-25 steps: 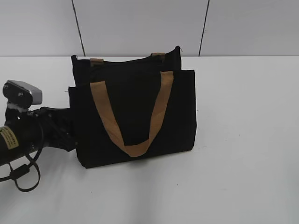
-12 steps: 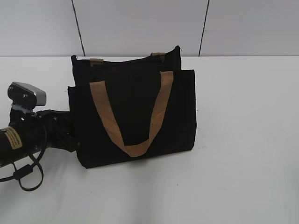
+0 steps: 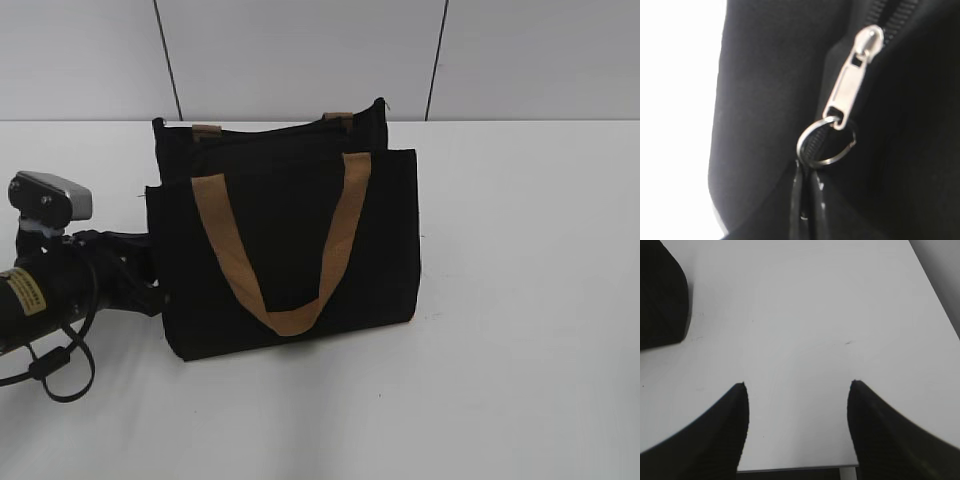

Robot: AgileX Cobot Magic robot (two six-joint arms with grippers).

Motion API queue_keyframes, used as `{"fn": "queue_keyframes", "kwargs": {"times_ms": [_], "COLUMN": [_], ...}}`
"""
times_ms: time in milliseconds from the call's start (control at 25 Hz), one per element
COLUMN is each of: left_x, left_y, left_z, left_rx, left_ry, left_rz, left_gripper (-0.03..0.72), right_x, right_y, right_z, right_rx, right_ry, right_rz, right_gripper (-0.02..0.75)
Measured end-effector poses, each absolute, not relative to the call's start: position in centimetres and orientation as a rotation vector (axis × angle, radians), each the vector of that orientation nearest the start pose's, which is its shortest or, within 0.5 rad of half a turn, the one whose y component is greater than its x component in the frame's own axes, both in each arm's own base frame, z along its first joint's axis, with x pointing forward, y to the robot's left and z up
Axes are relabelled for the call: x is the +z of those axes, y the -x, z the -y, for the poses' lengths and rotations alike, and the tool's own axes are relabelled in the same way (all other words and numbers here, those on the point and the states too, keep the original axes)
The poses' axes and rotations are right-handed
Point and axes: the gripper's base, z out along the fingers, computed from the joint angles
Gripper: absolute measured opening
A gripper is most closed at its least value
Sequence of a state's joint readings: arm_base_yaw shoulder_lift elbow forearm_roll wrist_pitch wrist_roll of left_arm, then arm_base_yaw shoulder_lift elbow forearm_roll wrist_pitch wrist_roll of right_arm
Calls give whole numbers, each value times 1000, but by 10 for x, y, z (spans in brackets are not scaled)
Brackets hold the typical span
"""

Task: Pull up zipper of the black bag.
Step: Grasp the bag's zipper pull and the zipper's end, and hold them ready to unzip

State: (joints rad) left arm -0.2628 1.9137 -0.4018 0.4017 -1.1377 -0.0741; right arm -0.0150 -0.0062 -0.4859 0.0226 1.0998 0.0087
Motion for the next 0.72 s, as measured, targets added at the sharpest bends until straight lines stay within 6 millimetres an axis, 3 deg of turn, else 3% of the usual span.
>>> {"fn": "queue_keyframes", "kwargs": {"times_ms": [280,480,720], "left_x": [119,150,202], "left_y": [-253,-251,-238], "left_z": [101,98,92], "left_rx": [-441,-390,-322], "left_ry": [-579,-590,-587], "left_rz": [-1752,-1704,-1584], "left_gripper": [-7,-7,-7], "right_x": [270,270,270], "right_y": [6,6,6], "right_z": [-2,-2,-2], "right_rx": [23,23,23], "right_ry": [-23,-23,-23], "right_rz": [-2091,-2091,-2091], "right_gripper": [485,485,485]}}
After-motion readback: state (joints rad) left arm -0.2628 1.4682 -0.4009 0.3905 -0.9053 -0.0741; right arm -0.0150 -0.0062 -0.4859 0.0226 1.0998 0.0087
